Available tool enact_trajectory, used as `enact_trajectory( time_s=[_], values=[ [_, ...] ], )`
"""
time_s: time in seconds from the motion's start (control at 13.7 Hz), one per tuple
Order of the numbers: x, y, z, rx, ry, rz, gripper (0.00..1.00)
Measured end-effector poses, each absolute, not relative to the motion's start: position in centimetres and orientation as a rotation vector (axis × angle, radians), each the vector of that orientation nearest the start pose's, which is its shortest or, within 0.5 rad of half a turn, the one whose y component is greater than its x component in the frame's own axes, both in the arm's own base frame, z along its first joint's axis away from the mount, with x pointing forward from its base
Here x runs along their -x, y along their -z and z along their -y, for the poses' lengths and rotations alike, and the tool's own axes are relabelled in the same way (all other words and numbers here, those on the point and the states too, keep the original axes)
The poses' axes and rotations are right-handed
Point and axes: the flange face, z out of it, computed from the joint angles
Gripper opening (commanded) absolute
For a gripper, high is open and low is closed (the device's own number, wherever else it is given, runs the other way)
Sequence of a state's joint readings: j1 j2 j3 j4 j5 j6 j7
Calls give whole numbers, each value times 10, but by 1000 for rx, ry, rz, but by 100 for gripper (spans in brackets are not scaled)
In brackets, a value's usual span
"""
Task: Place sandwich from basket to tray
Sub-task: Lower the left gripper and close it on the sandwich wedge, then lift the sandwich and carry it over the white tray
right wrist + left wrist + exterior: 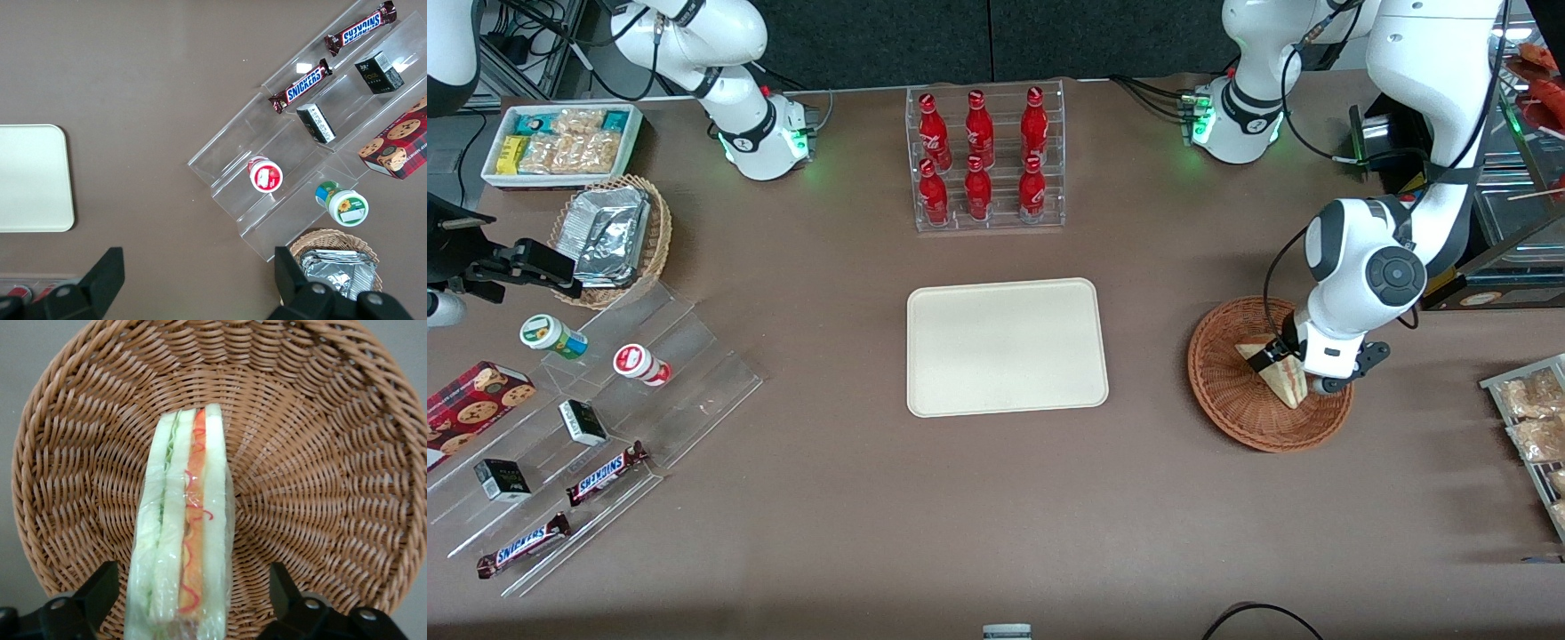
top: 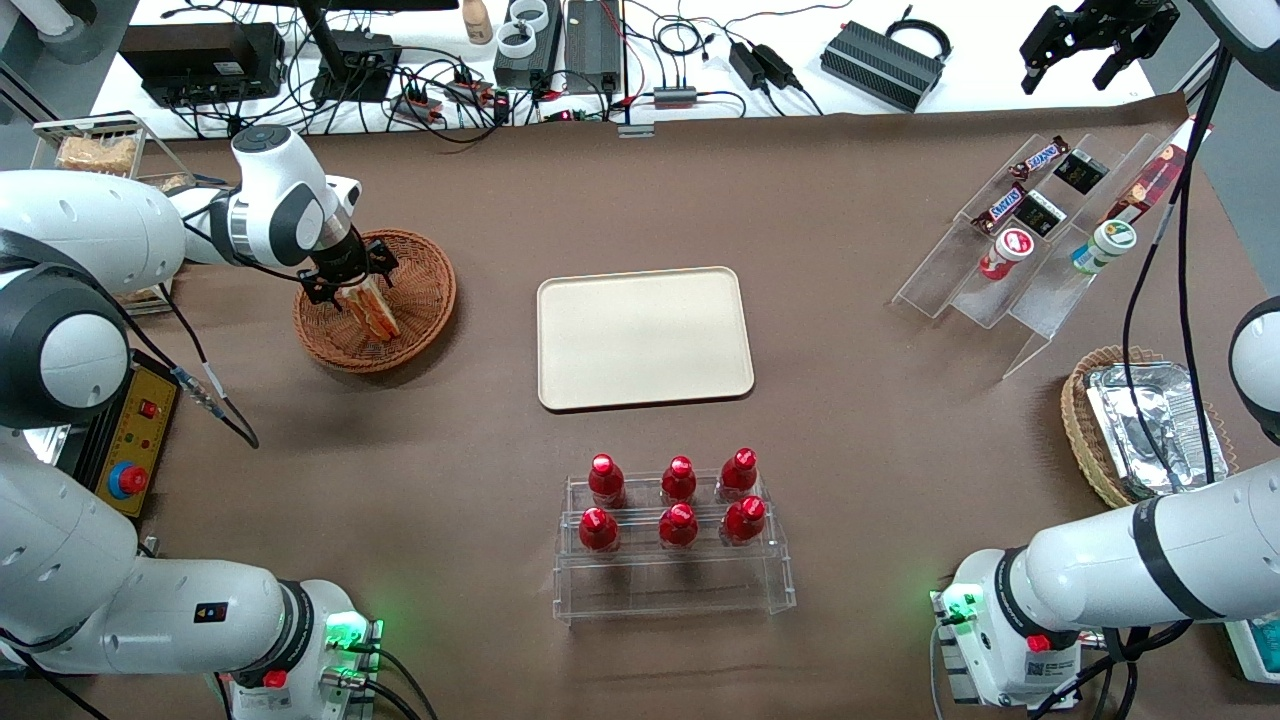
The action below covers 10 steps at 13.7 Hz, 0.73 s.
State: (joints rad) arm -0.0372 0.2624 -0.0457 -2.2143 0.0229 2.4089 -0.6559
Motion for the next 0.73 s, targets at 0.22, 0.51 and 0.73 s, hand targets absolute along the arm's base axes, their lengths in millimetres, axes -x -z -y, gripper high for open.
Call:
enact_trajectory(
  time_s=[0.22,0.51,0.73],
  values=[
    [-542,-253,42,2977,-96,905,0],
    [-543,-255,41,2976,-90,913,0],
    [-547,-267,44,2977,-90,904,0]
  ],
)
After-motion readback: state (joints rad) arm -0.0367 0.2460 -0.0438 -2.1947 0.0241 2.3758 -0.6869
